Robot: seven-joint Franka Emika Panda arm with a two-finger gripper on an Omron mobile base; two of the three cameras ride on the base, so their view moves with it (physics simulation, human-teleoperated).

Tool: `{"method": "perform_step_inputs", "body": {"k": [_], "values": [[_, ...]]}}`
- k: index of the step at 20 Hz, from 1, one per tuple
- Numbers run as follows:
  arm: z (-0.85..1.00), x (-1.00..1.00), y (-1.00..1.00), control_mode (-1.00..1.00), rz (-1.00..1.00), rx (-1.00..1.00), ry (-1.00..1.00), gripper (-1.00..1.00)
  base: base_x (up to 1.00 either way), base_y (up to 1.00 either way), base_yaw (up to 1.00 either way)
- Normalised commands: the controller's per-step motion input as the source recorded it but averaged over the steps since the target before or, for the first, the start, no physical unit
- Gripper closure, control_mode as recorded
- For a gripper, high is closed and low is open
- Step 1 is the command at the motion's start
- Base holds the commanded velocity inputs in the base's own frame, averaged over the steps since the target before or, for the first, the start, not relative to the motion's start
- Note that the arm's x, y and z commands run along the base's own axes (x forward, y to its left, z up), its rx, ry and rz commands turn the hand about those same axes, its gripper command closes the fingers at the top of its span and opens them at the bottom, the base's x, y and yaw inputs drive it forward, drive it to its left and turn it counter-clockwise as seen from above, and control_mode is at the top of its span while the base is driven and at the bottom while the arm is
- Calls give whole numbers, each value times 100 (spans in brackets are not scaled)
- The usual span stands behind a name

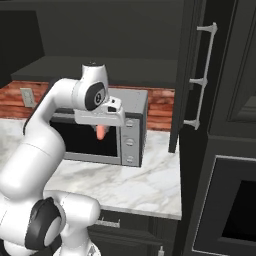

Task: Pick up the bar soap and sponge from the sink, and place them back in the cabinet, and close the cabinet doors.

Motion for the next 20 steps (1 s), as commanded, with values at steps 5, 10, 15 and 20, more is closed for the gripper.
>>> {"method": "perform_step_inputs", "body": {"k": [5, 10, 15, 20], "values": [[45, 0, 4, -100, 7, 0, -25, 100, 0, 0, 0], [54, -4, 8, -100, 4, 0, -32, 100, 0, 0, 0], [40, -1, 4, -100, 2, 0, -35, 100, 0, 0, 0], [43, 0, 0, -100, 0, 0, -30, 100, 0, 0, 0]]}}
